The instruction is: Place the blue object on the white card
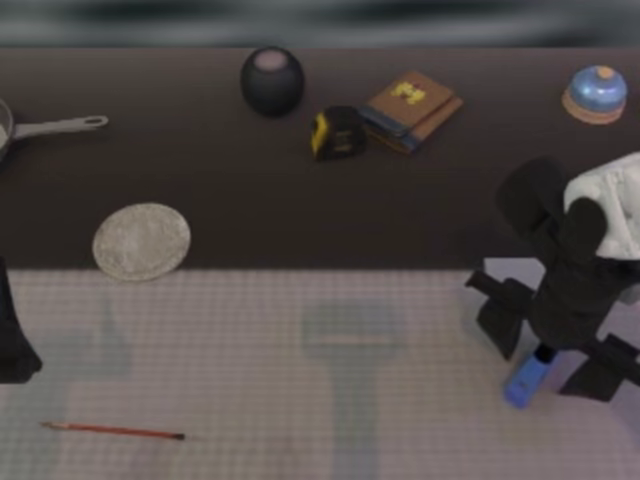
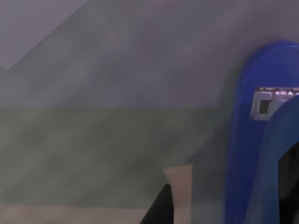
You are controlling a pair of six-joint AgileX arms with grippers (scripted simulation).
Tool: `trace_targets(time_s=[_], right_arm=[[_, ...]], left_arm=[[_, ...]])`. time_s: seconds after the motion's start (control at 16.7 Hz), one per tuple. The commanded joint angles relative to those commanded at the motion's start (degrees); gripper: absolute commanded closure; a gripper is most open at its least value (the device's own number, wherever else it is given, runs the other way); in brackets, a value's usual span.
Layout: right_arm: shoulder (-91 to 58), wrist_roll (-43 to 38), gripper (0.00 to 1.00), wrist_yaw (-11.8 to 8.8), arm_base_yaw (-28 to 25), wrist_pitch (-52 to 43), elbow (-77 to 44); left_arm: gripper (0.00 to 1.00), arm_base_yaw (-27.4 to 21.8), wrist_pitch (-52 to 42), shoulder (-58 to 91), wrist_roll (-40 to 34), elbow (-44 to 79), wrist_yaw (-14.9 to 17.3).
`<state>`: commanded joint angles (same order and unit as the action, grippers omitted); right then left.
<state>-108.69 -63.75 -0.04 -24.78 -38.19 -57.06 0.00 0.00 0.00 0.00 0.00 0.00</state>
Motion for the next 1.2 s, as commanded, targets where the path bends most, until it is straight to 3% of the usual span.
trace_targets(time_s=[0.3, 0.36, 0.9, 1.2], right_arm=[[0.0, 0.0, 0.98, 0.0, 0.0, 0.0, 0.0], [0.0, 0.0, 1.00, 0.0, 0.0, 0.0, 0.0], [0.3, 0.2, 1.00, 0.2, 0.1, -0.4, -0.1], [3.6, -0.1, 1.00, 0.1, 0.0, -9.1, -5.1]], left_arm=[[0.00, 0.0, 0.0, 0.0, 0.0, 0.0, 0.0], [0.00, 0.0, 0.0, 0.0, 0.0, 0.0, 0.0], [0.00, 0.0, 0.0, 0.0, 0.0, 0.0, 0.0], [0.00, 0.0, 0.0, 0.0, 0.0, 0.0, 0.0]])
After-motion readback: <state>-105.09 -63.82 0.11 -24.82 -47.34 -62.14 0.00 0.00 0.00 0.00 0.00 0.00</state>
